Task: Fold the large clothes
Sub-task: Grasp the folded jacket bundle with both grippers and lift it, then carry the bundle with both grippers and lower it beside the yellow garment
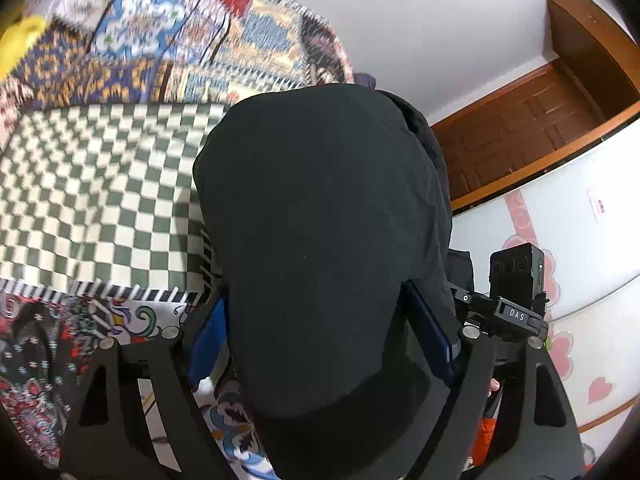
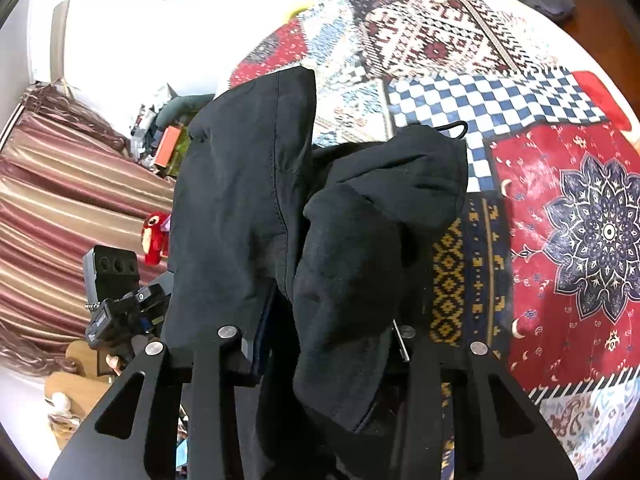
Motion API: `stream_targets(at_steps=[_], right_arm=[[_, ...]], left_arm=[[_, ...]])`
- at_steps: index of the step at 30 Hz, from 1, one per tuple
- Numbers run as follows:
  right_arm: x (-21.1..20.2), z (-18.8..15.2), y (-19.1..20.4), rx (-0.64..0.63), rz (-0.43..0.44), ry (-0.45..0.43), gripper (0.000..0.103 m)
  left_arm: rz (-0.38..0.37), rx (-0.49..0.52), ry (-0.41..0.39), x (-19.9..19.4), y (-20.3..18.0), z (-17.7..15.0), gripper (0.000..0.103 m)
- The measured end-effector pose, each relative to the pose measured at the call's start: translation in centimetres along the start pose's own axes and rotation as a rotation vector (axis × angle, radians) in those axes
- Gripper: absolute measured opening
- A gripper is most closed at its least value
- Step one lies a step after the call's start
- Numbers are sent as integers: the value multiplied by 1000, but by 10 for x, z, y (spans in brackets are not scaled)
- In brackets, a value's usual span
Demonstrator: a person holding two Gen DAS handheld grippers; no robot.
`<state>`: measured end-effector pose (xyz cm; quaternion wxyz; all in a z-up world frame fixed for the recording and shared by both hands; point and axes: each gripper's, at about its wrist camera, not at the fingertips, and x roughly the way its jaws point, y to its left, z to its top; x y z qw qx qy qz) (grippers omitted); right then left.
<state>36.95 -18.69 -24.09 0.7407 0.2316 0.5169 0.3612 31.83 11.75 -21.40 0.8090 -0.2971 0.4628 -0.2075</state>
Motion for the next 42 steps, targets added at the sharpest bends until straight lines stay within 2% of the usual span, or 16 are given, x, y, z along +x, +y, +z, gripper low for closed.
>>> stream_targets(at_steps=[5, 12, 19, 24, 33, 36, 40, 42], right_arm=[[-9, 7, 37, -61, 25, -37, 35], [5, 22, 105, -171, 62, -56, 35], [61, 39, 159, -233, 103, -29, 35], [119, 48, 184, -240, 117, 21, 34], [239, 53, 191, -164, 115, 136, 34], [279, 51, 184, -143, 83, 173, 34], [328, 42, 178, -131, 9, 233, 34], [342, 41, 174, -136, -14, 224, 39]], left_arm=[[-2, 57, -90, -49, -20, 9, 82], [1, 61, -205, -129, -9, 25, 81], [54, 37, -282, -199, 31, 46, 81], [102, -2, -303, -234, 78, 65, 81], [187, -115, -272, -233, 192, 96, 81], [221, -171, -238, -220, 233, 98, 79], [324, -229, -173, -196, 285, 95, 77], [300, -249, -195, -197, 299, 90, 77]])
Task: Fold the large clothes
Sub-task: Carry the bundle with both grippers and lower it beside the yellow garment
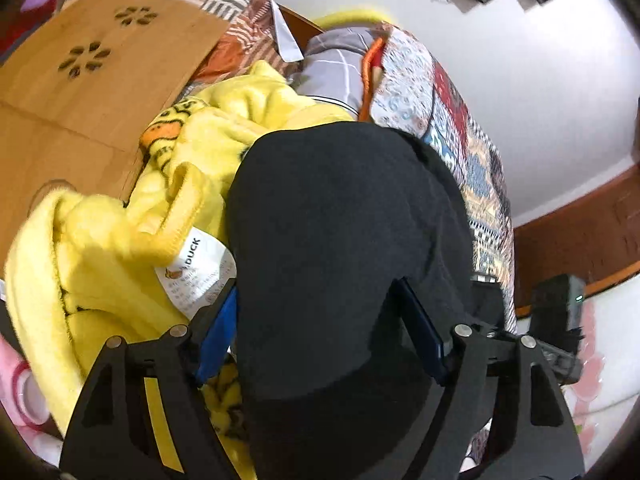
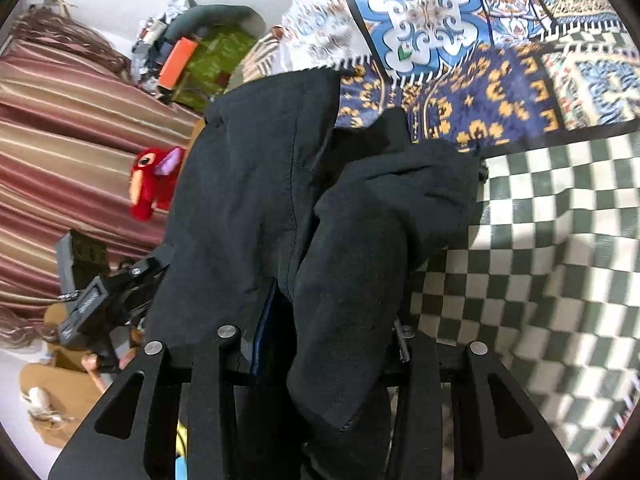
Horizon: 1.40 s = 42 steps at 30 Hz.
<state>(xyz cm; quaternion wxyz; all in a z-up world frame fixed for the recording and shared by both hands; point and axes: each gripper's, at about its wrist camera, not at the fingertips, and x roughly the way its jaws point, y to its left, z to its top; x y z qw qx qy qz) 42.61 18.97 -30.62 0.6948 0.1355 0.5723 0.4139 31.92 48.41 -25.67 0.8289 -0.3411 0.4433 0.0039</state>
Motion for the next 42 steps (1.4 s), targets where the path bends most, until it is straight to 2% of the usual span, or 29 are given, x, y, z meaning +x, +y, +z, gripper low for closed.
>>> stream_targets(at_steps=[2, 4, 6, 10, 11, 13, 17, 21, 24, 27, 29, 31, 32, 36, 39, 42], right_arm=[[2, 1, -2, 2, -5, -8, 44], [-4, -1, -1, 4, -9, 1, 50], [-15, -4, 3, -13, -49, 16, 55], [-36, -3, 5, -79, -127, 19, 66], [-46, -3, 7, -94, -153, 12, 67], [-62, -5, 10, -113, -213, -15, 67], [-86, -9, 26, -204, -307, -110, 67], [-83, -8, 59, -299, -297, -155, 67], [-62, -11, 77, -370, -269, -151, 67], [-31, -19, 78, -399, -271, -84, 67], [-4, -24, 72, -399, -281, -20, 67], [12, -26, 62, -388, -282, -5, 70], [15, -26, 57, -374, -269, -2, 70], [10, -20, 45, -309, -213, 26, 70], [-7, -22, 47, -305, -261, 11, 70], [-39, -30, 59, -348, -292, -52, 70]], left_arm=[[3, 4, -9, -1, 1, 0, 77], [43, 36, -13, -5, -9, -2, 77], [114, 96, -24, -10, -24, -3, 77], [304, 267, -63, -27, -63, -14, 76], [323, 299, -74, -33, -72, -19, 76], [322, 335, -98, -44, -85, -27, 76], [260, 386, -152, -67, -111, -47, 76], [280, 432, -166, -66, -126, -61, 76], [334, 444, -159, -52, -125, -68, 76], [437, 436, -94, -26, -112, -69, 77], [393, 404, -92, -20, -98, -68, 80], [361, 352, -71, -15, -87, -68, 80], [357, 341, -71, -13, -84, -69, 84], [343, 326, -97, -13, -81, -75, 86], [353, 312, -102, -21, -87, -78, 81], [379, 326, -104, -34, -100, -84, 76]])
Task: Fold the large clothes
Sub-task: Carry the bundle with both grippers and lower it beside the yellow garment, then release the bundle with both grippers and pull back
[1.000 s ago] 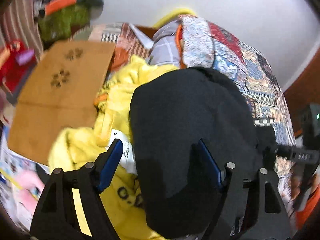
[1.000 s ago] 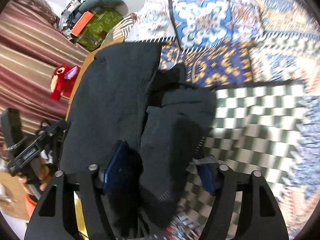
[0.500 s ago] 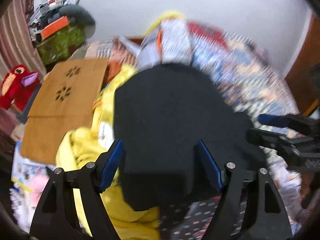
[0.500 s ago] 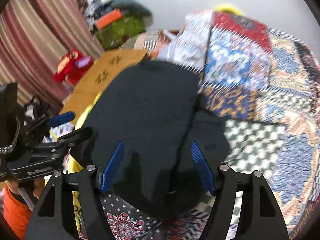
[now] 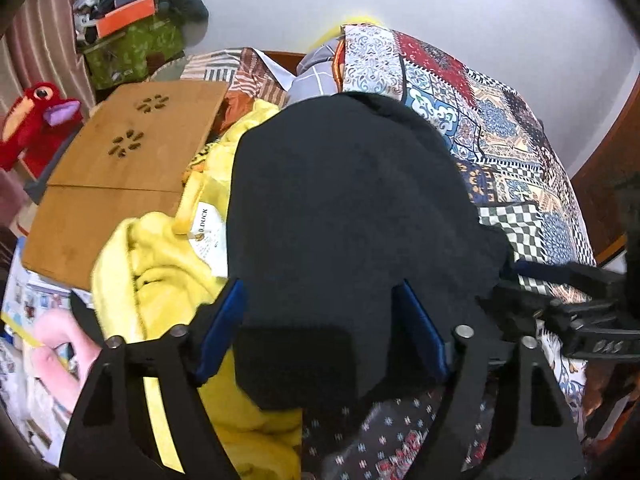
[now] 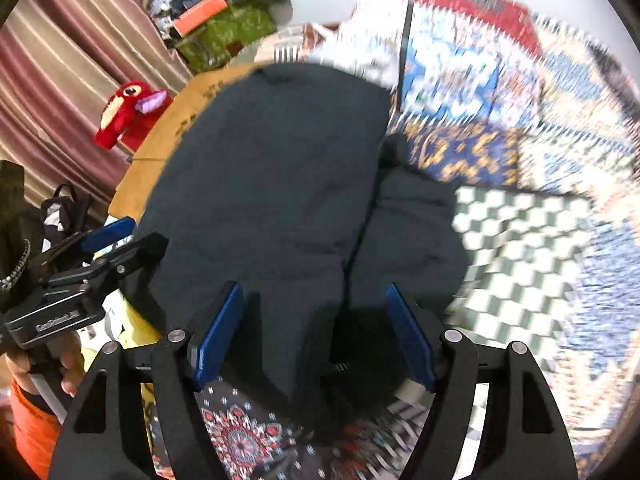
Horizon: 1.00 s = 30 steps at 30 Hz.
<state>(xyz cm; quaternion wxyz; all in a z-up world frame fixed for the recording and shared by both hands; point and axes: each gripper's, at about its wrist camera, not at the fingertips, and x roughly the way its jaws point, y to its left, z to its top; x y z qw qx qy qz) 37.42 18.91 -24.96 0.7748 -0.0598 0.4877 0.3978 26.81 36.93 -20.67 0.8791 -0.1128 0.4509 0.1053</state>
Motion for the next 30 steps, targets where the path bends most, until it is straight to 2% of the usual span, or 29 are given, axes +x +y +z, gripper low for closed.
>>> stream_targets(at_steps=[6, 13, 19, 25, 30], right_arm=[[-83, -11, 10, -38, -31, -158, 71], [-198, -40, 43, -98, -35, -392, 71], [-284, -84, 72, -153, -18, -599, 71], [-341, -130, 91, -178, -15, -764, 71], [-356, -161, 105, -199, -39, -848, 72]], left_arm=[[50, 79, -113, -72, -32, -11, 76], [9, 92, -328, -191, -65, -30, 76], [-4, 107, -550, -296, -97, -66, 76], [25, 108, -747, -370, -125, -114, 76], [81, 75, -857, -402, -140, -156, 76]])
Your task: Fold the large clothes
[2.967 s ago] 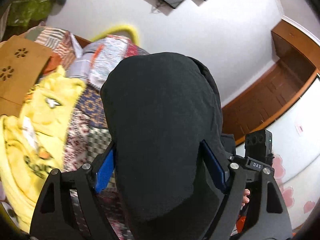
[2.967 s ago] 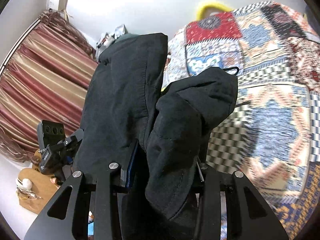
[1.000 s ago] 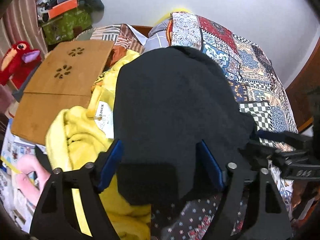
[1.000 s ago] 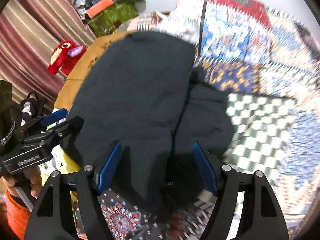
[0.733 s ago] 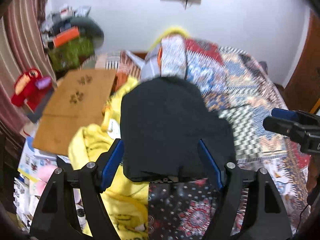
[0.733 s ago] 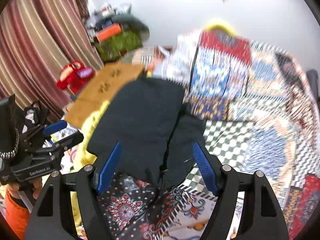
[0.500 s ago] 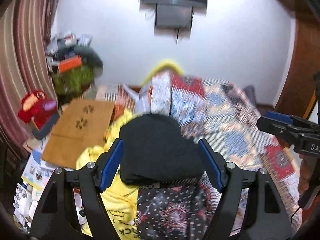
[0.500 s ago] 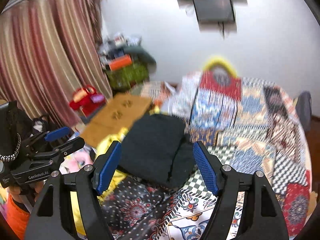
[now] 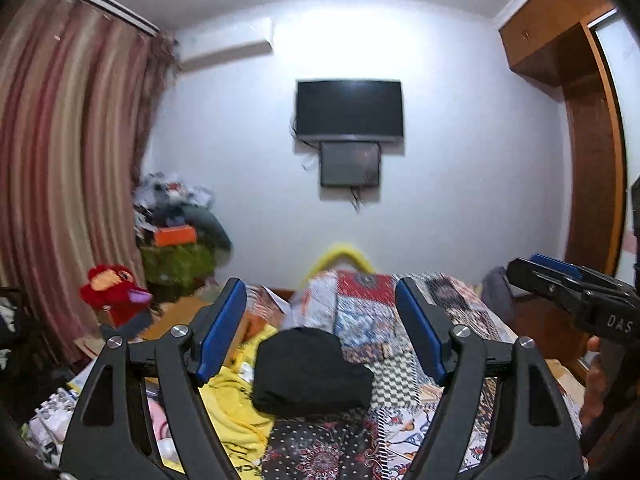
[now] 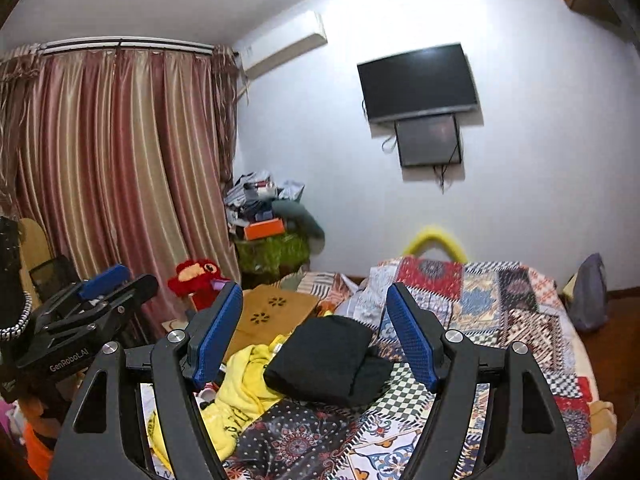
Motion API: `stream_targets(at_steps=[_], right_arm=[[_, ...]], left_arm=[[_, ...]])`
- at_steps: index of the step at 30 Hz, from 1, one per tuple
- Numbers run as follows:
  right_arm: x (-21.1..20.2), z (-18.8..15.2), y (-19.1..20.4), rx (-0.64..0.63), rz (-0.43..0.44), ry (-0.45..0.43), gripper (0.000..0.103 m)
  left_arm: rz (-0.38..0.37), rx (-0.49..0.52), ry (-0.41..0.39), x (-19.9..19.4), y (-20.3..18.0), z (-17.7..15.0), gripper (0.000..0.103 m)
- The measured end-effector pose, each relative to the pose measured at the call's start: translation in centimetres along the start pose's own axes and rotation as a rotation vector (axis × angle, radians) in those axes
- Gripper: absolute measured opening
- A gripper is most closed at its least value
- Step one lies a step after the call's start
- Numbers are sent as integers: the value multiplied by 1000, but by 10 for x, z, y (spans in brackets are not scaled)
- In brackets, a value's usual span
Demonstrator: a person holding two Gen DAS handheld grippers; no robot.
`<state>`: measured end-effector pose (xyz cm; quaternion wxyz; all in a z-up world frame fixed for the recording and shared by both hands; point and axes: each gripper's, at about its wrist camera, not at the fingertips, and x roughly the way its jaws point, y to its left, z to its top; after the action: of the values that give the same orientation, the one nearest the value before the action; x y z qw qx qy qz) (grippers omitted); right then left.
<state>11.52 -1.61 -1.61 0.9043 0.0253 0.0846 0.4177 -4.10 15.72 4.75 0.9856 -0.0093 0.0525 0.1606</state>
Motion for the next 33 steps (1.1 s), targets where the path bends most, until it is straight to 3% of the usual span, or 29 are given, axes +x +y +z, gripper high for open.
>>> stream_targets(at_steps=[4, 9, 12, 17, 33], right_arm=[[-15, -7, 12, -27, -36, -33, 78], [-20, -12, 17, -21, -58, -40, 90], [-17, -12, 15, -24, -83, -22, 100], [-17, -15, 13, -27, -137, -17, 101], [-22, -21, 11, -6, -131, 12, 101]], left_arm=[[9, -3, 6, -19, -6, -8, 79], [75, 10, -6, -33, -11, -17, 96], [75, -3, -2, -37, -9, -20, 97], [71, -14, 7, -38, -5, -22, 98], [77, -18, 45, -22, -5, -33, 98]])
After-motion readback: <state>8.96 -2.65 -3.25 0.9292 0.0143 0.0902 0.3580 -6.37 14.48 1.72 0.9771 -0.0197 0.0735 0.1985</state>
